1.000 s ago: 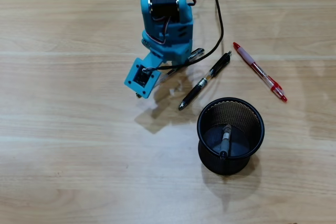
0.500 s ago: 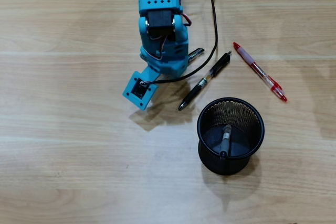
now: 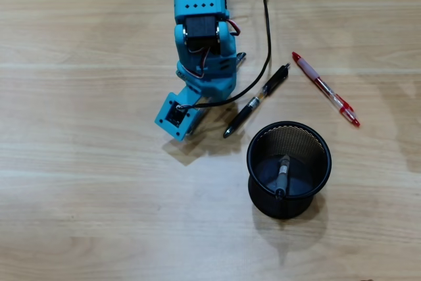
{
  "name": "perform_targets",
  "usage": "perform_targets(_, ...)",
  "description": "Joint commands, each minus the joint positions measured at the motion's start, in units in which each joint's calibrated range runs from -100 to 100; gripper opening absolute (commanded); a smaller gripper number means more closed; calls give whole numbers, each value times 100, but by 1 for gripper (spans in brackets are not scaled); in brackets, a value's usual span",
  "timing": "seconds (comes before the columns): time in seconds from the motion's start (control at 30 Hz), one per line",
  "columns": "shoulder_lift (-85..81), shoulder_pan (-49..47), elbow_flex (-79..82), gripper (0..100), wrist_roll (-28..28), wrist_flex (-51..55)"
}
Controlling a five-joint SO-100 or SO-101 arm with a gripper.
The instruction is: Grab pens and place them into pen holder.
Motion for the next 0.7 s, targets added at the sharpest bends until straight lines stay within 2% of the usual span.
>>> perform_targets(0.0, 28, 73, -103, 7, -12, -54)
perform_targets(0.07, 11, 82, -103, 2, -12, -26)
perform_targets(0.33, -65, 137, -103, 2, -7, 10)
perform_targets(0.5, -235, 247, -293, 2, 323, 10)
perform_targets(0.67, -1135, 357, -329, 2, 543, 28)
